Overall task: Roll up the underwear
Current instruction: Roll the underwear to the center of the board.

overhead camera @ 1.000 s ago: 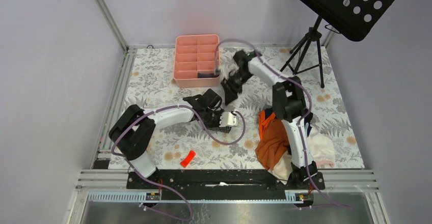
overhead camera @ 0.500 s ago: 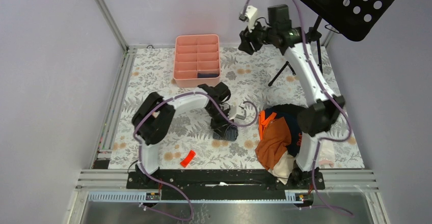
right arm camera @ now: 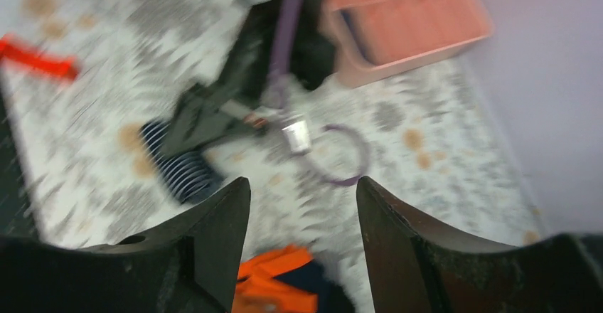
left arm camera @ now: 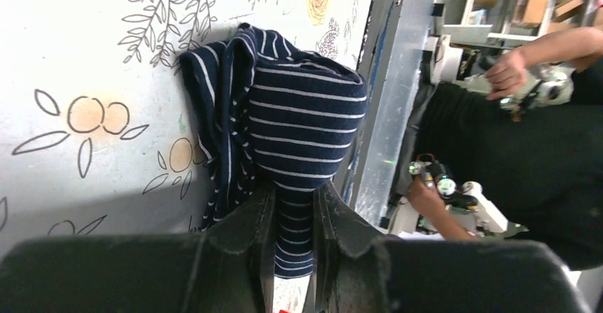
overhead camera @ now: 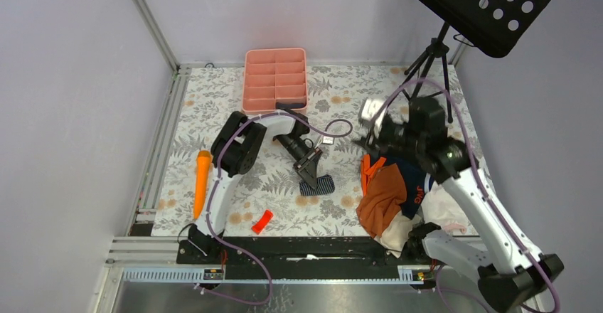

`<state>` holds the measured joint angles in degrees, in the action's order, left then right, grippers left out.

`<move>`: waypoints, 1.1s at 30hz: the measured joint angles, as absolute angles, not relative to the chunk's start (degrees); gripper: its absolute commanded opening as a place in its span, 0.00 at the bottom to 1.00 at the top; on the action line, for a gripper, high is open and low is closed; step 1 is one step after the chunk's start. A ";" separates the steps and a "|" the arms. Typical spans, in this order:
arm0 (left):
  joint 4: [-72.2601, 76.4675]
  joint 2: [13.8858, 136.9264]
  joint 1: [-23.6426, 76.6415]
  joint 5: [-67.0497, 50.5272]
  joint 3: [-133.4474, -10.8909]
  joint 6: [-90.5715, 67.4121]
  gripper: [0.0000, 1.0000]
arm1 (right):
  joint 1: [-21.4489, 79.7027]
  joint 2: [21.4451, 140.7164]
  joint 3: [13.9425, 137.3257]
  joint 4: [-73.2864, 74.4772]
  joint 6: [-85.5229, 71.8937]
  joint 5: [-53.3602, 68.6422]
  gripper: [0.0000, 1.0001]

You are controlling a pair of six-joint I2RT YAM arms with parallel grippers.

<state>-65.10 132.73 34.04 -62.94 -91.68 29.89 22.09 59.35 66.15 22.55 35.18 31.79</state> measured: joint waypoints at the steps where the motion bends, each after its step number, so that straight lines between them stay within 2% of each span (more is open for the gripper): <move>1: -66.00 133.62 33.87 -63.64 -92.36 29.47 0.06 | 23.70 57.01 63.09 24.32 36.93 32.16 0.62; 5: -68.05 135.48 33.78 -64.47 -94.11 28.38 0.09 | 31.22 51.09 52.18 30.76 42.11 32.29 0.61; 9: -69.17 136.38 33.74 -64.90 -94.94 27.94 0.12 | 36.53 52.18 43.55 32.40 44.99 31.14 0.62; 15: -69.63 136.99 33.61 -65.14 -95.35 27.49 0.21 | 38.85 57.98 34.89 23.22 47.07 27.83 0.70; 23: -70.89 138.28 33.61 -65.08 -96.73 25.61 0.28 | 44.36 66.32 32.80 7.68 51.83 25.10 0.73; 33: -71.00 138.61 33.63 -64.27 -97.30 24.91 0.32 | 45.34 77.23 32.84 -0.25 56.01 24.58 0.71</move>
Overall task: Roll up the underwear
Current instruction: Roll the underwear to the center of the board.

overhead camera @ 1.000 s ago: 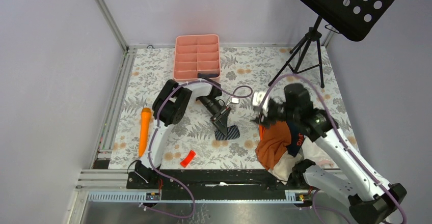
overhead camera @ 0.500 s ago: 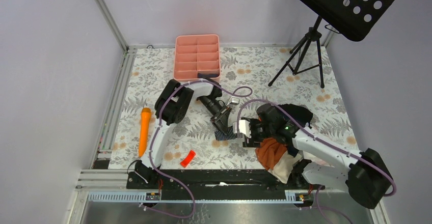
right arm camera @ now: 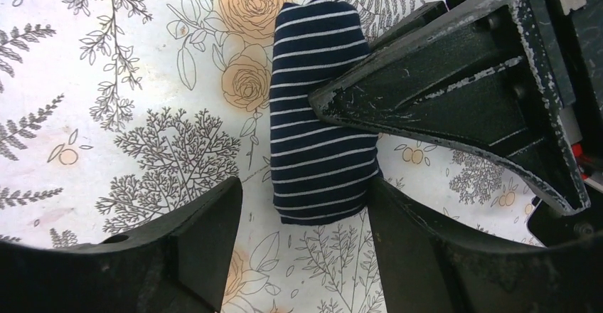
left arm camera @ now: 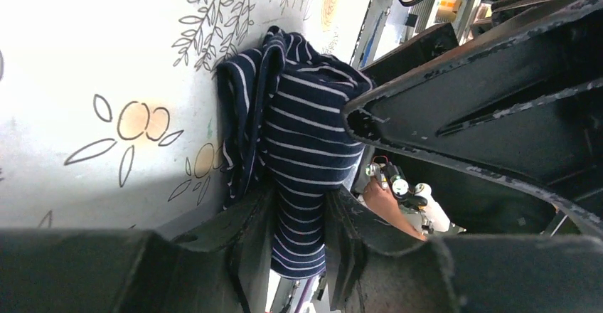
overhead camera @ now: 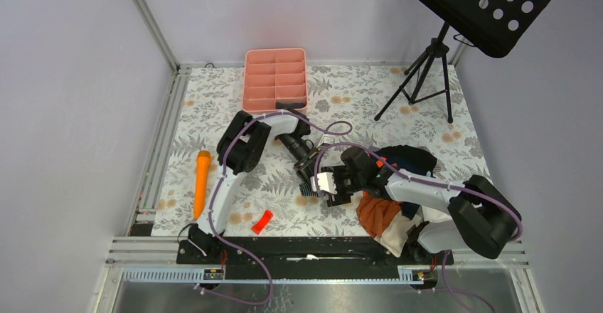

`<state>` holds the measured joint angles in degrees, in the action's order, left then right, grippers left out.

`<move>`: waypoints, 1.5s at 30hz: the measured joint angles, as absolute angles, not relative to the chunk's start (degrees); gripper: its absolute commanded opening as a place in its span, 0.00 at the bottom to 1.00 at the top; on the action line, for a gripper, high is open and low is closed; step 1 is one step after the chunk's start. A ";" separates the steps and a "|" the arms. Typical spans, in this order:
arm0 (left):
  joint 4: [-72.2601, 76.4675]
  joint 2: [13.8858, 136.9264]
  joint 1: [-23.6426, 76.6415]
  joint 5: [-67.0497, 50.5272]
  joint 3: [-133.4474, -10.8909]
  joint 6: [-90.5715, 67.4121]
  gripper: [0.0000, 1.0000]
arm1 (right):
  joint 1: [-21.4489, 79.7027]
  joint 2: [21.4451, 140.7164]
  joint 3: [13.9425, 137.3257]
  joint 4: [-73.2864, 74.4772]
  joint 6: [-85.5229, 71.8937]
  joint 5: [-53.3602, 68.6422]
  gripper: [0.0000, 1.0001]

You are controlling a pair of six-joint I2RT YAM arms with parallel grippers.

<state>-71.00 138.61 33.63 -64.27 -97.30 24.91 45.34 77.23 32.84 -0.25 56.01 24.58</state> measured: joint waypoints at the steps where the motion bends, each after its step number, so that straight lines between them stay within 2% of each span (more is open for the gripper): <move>1: -71.07 138.67 33.63 -64.18 -97.41 24.75 0.32 | 45.34 77.71 32.86 -0.73 56.25 24.60 0.71; 17: -71.31 138.76 33.63 -63.29 -97.82 23.94 0.32 | 46.48 82.91 35.00 -4.38 58.04 22.04 0.70; 28: -71.33 138.76 33.63 -63.26 -97.82 23.94 0.32 | 46.57 75.13 37.34 1.52 57.87 22.33 0.72; 33: -71.33 138.76 33.63 -63.24 -97.82 23.97 0.33 | 46.61 80.14 39.44 2.17 57.91 24.01 0.68; 35: -71.26 138.76 33.52 -62.98 -97.80 23.92 0.34 | 46.61 82.35 39.99 3.16 57.98 24.18 0.64; 37: -71.16 138.74 33.56 -62.94 -97.80 23.90 0.34 | 46.63 84.73 40.56 3.79 58.39 24.53 0.57; 40: -71.05 138.67 33.63 -62.70 -97.80 23.88 0.35 | 46.61 87.05 41.67 4.58 59.46 24.51 0.39; 43: -71.07 138.34 33.67 -62.02 -97.78 23.86 0.37 | 46.61 87.24 42.65 6.15 60.05 24.56 0.14; 45: -70.98 137.67 33.52 -60.77 -97.73 23.68 0.39 | 46.59 87.29 43.35 7.20 60.42 24.56 0.06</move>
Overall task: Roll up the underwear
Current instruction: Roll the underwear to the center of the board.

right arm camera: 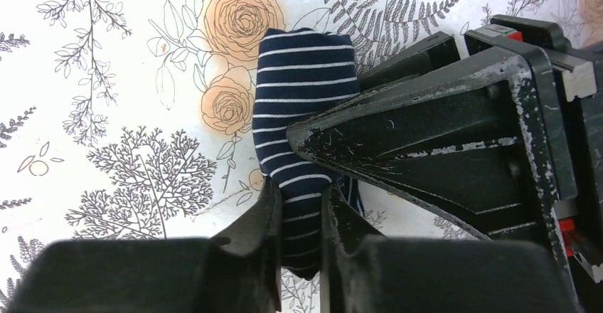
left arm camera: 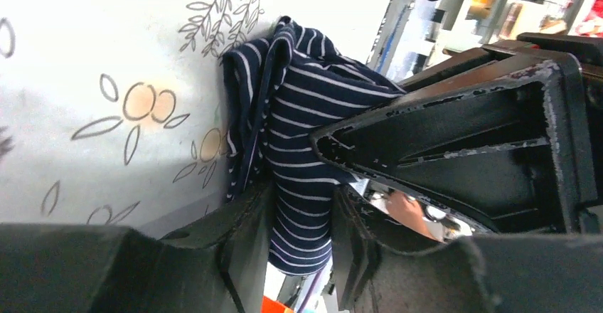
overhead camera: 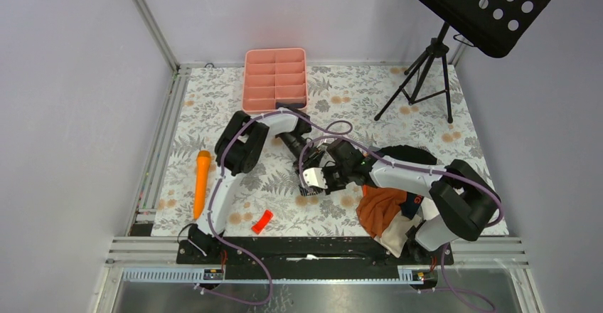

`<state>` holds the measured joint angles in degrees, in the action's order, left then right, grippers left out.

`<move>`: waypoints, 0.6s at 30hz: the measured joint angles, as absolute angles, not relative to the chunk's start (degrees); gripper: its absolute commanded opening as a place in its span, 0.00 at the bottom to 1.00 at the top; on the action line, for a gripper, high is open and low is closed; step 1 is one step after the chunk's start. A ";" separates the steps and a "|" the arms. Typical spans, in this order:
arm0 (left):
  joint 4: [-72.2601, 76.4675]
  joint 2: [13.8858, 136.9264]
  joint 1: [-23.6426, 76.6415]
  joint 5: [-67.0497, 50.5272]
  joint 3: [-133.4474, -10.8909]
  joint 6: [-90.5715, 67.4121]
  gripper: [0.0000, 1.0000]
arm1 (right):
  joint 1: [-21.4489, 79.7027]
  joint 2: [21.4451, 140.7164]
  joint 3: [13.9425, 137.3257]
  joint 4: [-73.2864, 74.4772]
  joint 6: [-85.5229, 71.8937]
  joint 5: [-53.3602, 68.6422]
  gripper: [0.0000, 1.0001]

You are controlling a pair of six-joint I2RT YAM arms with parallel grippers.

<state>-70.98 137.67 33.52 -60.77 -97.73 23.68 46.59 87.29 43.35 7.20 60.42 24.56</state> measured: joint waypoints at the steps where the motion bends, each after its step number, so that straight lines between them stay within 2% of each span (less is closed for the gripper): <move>1: -70.81 137.19 33.47 -60.10 -97.69 23.53 0.40 | 46.54 87.33 43.70 7.68 60.66 24.58 0.05; 6: -67.53 131.81 30.02 -54.02 -96.49 22.17 0.44 | 46.46 88.90 46.00 8.88 60.80 24.58 0.03; 10: -62.08 124.73 20.03 -48.27 -95.57 21.74 0.44 | 45.91 89.54 47.29 11.62 60.31 26.04 0.02; 14: -55.72 112.07 8.99 -44.25 -91.26 20.64 0.48 | 44.45 91.81 50.41 15.31 59.57 27.97 0.02; 18: -46.57 92.79 7.94 -39.72 -81.17 20.45 0.52 | 41.58 97.80 58.15 23.07 57.39 32.34 0.01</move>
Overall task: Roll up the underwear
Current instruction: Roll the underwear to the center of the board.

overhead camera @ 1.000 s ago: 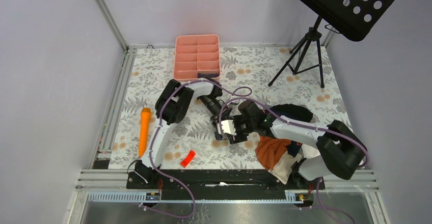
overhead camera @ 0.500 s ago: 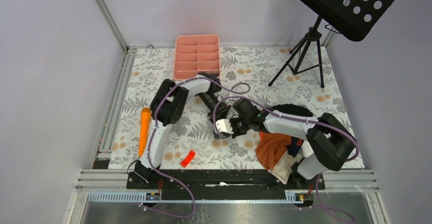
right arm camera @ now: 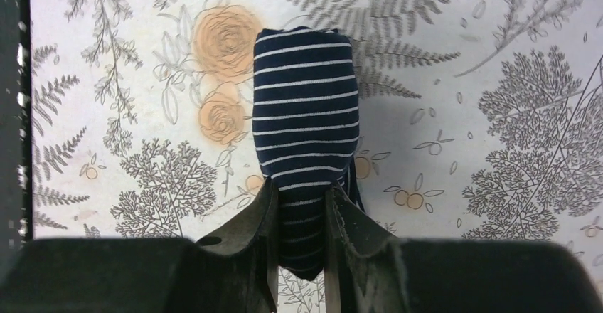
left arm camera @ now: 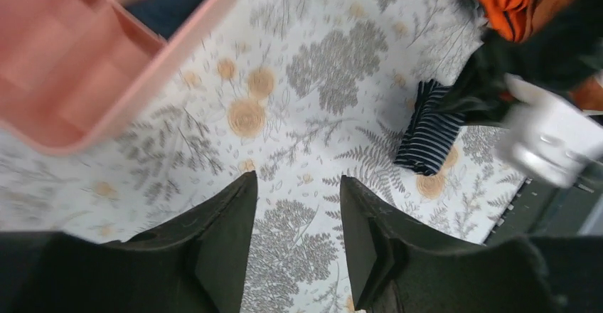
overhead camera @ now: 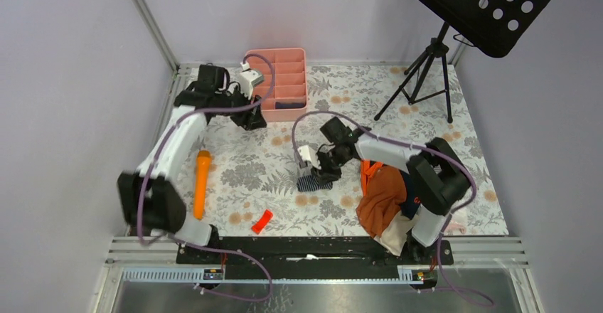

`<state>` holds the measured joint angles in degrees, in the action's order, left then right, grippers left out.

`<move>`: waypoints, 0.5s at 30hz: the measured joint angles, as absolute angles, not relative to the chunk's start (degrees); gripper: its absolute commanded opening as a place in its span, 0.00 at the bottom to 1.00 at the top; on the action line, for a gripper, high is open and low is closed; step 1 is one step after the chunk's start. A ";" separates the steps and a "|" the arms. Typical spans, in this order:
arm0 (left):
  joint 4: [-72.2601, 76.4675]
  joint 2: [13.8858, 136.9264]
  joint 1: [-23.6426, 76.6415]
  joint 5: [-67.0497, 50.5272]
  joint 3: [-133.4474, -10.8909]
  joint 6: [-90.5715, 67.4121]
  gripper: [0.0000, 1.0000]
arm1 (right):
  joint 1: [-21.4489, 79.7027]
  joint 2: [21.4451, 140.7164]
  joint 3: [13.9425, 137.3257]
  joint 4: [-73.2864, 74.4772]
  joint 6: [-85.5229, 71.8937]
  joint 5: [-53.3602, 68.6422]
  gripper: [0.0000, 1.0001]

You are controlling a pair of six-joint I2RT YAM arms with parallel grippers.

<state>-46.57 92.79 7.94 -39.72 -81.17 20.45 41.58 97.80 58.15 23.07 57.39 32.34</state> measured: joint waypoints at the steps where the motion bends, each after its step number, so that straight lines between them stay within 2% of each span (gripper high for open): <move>1: -43.83 87.46 8.97 -38.54 -78.52 20.40 0.54 | 40.58 100.14 61.08 25.76 56.47 33.91 0.01; 4: -35.90 74.37 12.19 -34.63 -72.18 19.88 0.56 | 37.52 106.69 68.73 31.75 53.17 38.30 0.01; 7: -31.18 67.18 13.78 -31.66 -69.58 21.19 0.56 | 35.33 111.22 73.84 36.51 51.07 41.71 0.01; 12: -31.53 64.03 18.22 -30.96 -67.90 30.24 0.56 | 34.46 116.11 79.70 43.11 50.52 43.77 0.01; 15: -33.98 62.72 24.29 -30.06 -64.01 36.67 0.58 | 34.15 118.06 82.04 45.89 50.50 44.53 0.01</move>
